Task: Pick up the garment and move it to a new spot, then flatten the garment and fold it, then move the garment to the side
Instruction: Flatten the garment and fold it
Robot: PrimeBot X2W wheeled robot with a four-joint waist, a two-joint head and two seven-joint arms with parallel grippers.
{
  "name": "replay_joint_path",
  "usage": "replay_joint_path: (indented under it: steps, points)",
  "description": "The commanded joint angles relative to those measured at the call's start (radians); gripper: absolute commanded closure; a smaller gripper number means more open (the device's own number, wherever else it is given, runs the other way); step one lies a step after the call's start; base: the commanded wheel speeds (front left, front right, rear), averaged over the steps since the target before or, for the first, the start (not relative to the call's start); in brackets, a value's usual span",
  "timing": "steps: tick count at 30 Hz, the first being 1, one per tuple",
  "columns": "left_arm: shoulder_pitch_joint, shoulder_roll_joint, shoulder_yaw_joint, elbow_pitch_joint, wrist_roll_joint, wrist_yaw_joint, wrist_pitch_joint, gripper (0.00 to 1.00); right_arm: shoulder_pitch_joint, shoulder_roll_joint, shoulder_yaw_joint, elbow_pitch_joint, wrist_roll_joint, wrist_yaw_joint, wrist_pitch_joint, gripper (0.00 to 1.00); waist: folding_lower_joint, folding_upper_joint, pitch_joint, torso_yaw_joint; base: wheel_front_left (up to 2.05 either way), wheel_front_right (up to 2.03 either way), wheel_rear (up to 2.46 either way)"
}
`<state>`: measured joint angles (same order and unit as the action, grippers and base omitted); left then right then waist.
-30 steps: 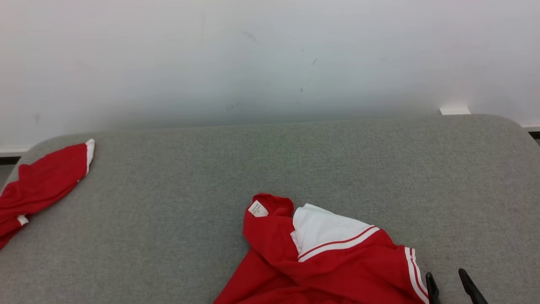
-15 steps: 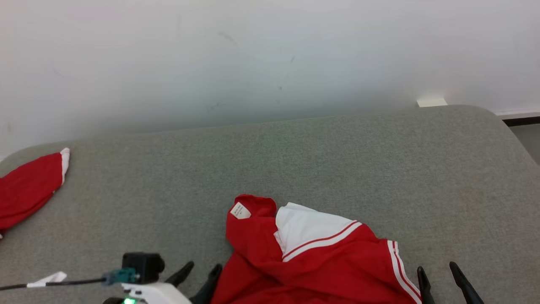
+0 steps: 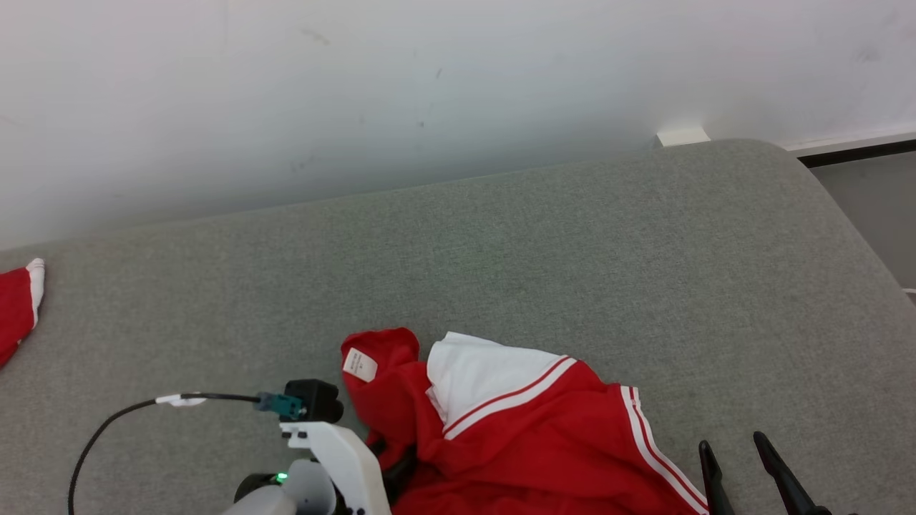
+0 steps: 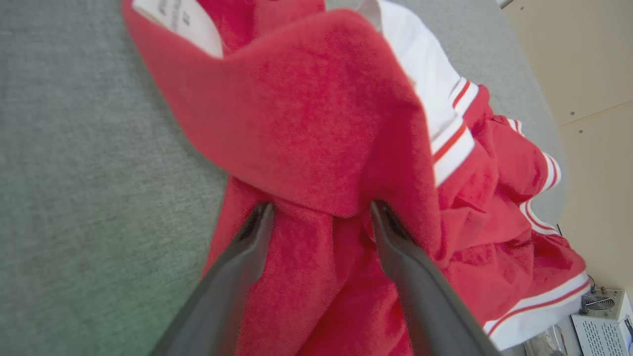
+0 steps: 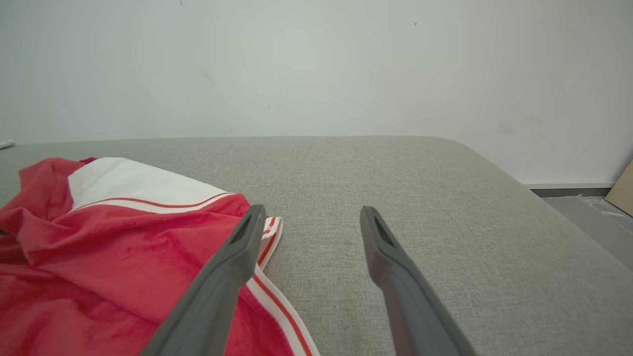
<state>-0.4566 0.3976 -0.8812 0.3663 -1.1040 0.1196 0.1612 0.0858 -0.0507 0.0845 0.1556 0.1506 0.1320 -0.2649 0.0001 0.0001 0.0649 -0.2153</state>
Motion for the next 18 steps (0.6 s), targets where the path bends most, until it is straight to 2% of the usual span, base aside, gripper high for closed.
replay_joint_path:
  steps: [1, 7, 8, 9, 18]
  points:
    - [-0.021, -0.003, -0.005, 0.038, -0.009, -0.015, 0.014, 0.0, -0.005, -0.001, -0.002, 0.0, -0.001, -0.003, 0.001, 0.0, -0.0001, -0.0001, 0.004, -0.007, 0.0, 0.0, 0.0]
    - [-0.063, -0.069, -0.046, 0.181, 0.0, -0.071, 0.044, 0.0, -0.021, -0.001, 0.004, -0.001, -0.003, -0.003, 0.001, 0.0, -0.0001, -0.0001, 0.017, -0.016, 0.0, 0.0, 0.0]
    - [-0.076, -0.081, -0.042, 0.206, 0.005, -0.073, 0.026, 0.6, -0.022, -0.001, 0.006, 0.0, -0.003, -0.003, 0.001, 0.0, -0.0001, -0.0001, 0.019, -0.017, 0.0, 0.0, 0.0]
    - [-0.091, -0.092, -0.035, 0.229, 0.014, -0.072, 0.004, 1.0, -0.024, -0.001, 0.007, 0.002, -0.004, -0.003, 0.001, 0.0, -0.0001, -0.0001, 0.02, -0.017, 0.0, 0.0, 0.0]
    - [-0.171, -0.16, 0.016, 0.374, 0.042, -0.101, -0.177, 1.0, -0.024, -0.001, 0.011, 0.007, 0.0, -0.003, 0.001, 0.0, -0.0001, -0.0001, 0.014, -0.006, 0.0, 0.0, 0.0]
